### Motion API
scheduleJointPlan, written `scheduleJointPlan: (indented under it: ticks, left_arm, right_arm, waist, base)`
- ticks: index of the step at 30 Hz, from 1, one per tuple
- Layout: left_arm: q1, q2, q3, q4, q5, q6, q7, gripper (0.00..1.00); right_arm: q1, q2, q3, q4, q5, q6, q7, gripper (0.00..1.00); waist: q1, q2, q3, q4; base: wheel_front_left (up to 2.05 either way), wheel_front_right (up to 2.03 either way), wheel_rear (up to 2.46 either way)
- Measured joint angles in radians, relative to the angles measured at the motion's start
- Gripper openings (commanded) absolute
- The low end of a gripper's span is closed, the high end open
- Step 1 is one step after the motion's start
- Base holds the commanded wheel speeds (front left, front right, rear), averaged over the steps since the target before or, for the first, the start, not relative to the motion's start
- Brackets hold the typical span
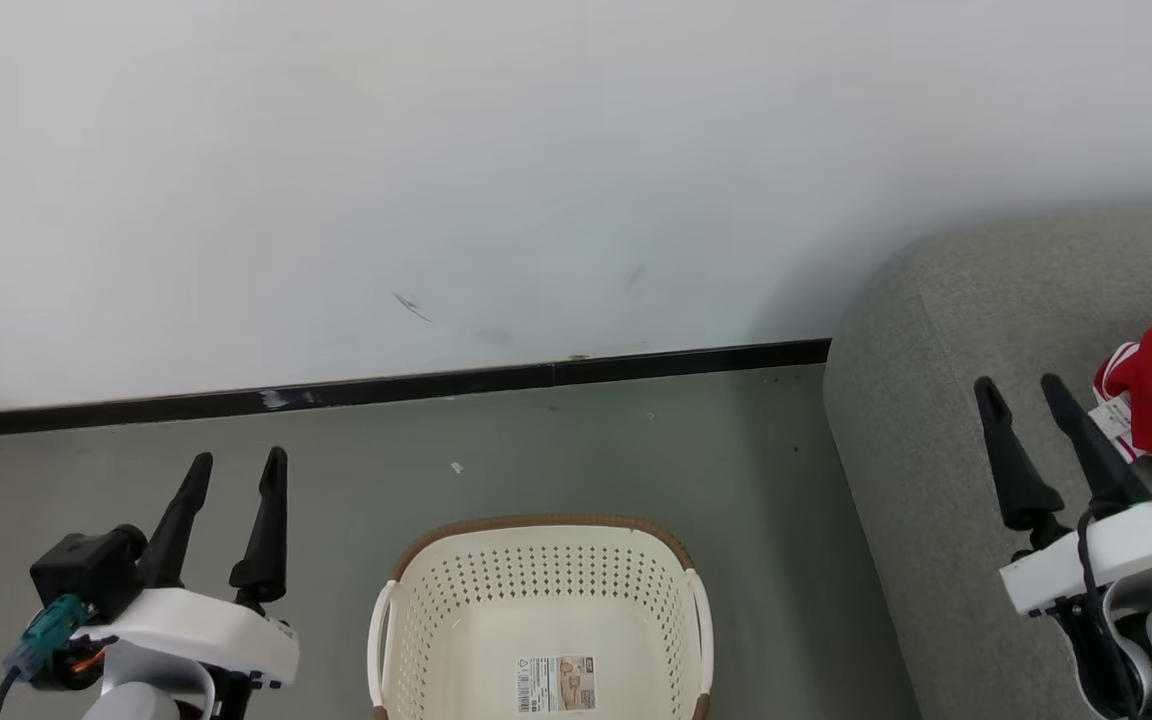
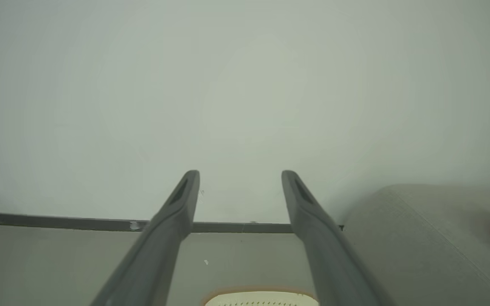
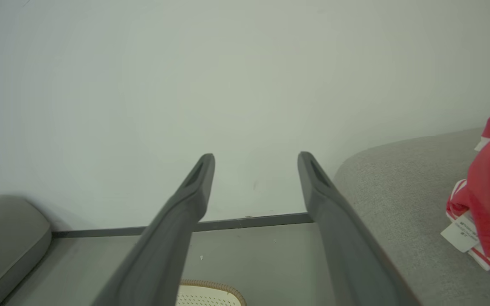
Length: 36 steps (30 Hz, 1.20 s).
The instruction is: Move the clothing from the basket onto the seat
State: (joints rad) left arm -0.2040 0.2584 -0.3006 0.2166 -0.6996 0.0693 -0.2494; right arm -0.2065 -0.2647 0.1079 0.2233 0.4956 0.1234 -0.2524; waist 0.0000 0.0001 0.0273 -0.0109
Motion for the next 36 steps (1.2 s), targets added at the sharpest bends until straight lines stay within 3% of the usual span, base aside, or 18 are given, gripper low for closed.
scheduleJointPlan:
  ticks: [15, 36]
  left_arm:
    - [0.087, -0.047, 0.09, -0.028, 0.065, -0.007, 0.0, 1.0]
    - [0.135, -0.1, 0.153, -0.046, 0.186, -0.043, 0.0, 1.0]
  right_arm:
    - [0.122, 0.09, -0.041, -0.096, -0.105, 0.0, 0.0, 1.0]
    - [0.164, 0.129, -0.063, -0.141, -0.174, 0.0, 0.0, 1.0]
  waist:
    - [0.0, 0.0, -0.021, 0.045]
    - [0.0001, 0.0, -0.017, 0.047]
  base:
    - [0.0, 0.0, 0.0]
    - [0.0, 0.0, 0.0]
